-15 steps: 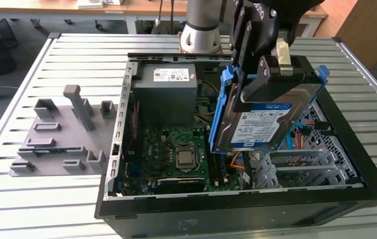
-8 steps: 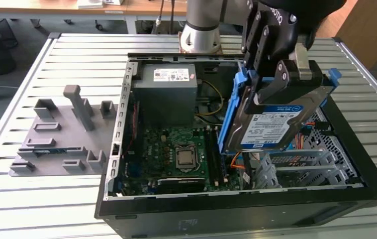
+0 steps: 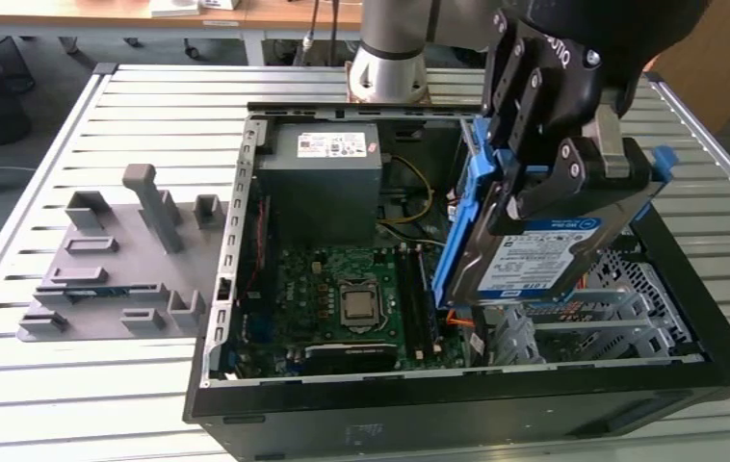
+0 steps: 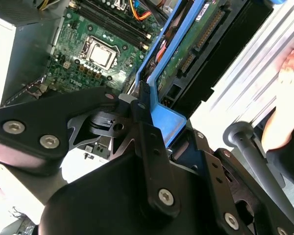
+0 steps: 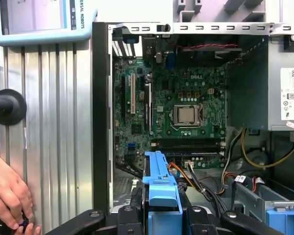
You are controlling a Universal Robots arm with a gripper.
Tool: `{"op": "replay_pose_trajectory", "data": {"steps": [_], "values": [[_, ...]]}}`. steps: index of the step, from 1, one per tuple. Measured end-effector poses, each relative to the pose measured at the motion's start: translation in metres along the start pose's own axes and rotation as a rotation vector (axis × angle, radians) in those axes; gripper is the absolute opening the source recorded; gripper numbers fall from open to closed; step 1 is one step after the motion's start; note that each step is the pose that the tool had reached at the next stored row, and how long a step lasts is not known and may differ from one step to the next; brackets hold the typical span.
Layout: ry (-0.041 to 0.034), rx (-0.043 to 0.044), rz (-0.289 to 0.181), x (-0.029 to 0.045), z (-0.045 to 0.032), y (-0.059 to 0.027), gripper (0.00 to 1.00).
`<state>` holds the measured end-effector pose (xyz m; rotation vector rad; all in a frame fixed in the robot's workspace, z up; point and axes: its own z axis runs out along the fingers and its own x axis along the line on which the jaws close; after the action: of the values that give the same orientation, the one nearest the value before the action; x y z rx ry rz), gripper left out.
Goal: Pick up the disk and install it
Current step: 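Insert the disk into the insertion slot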
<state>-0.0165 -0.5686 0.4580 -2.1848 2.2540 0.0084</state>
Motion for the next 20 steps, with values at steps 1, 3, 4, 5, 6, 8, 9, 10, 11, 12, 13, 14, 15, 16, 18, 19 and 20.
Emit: {"op": "replay_pose_trajectory", "data": {"steps": [1,3,4,5,6,8,9,10,11,12,13,14,15,16,18,19,20], "values": [[0.0000,0.0000,0.000,0.0007,0.0004,-0.0011,0.37],[-0.0001,0.0001,0.000,0.0011,0.0012,-0.0041,0.37],[0.0001,0.0000,0.000,0.0011,0.0014,-0.0060,0.37],[0.0003,0.0000,0.000,0.0011,0.0016,-0.0079,0.37],[0.0000,0.0000,0.000,0.0011,0.0021,-0.0100,0.37],[0.0001,0.0000,0.000,0.0010,0.0027,-0.0141,0.37],[0.0000,0.0000,0.000,0.0010,0.0030,-0.0163,0.37],[0.0001,0.0000,0.000,0.0009,0.0033,-0.0186,0.37],[0.0001,-0.0001,0.000,0.0008,0.0036,-0.0208,0.37],[0.0001,-0.0002,0.000,0.0008,0.0039,-0.0231,0.37],[0.0000,-0.0002,0.000,0.0007,0.0042,-0.0255,0.37],[0.0001,-0.0003,0.000,0.0007,0.0044,-0.0277,0.37],[0.0001,-0.0005,0.000,0.0006,0.0045,-0.0301,0.37],[0.0004,-0.0012,0.000,0.0006,0.0047,-0.0325,0.37],[0.0003,-0.0020,0.000,0.0006,0.0052,-0.0366,0.37],[0.0003,-0.0024,0.000,0.0007,0.0055,-0.0387,0.37],[0.0003,-0.0030,0.000,0.0007,0.0056,-0.0414,0.37]]}}
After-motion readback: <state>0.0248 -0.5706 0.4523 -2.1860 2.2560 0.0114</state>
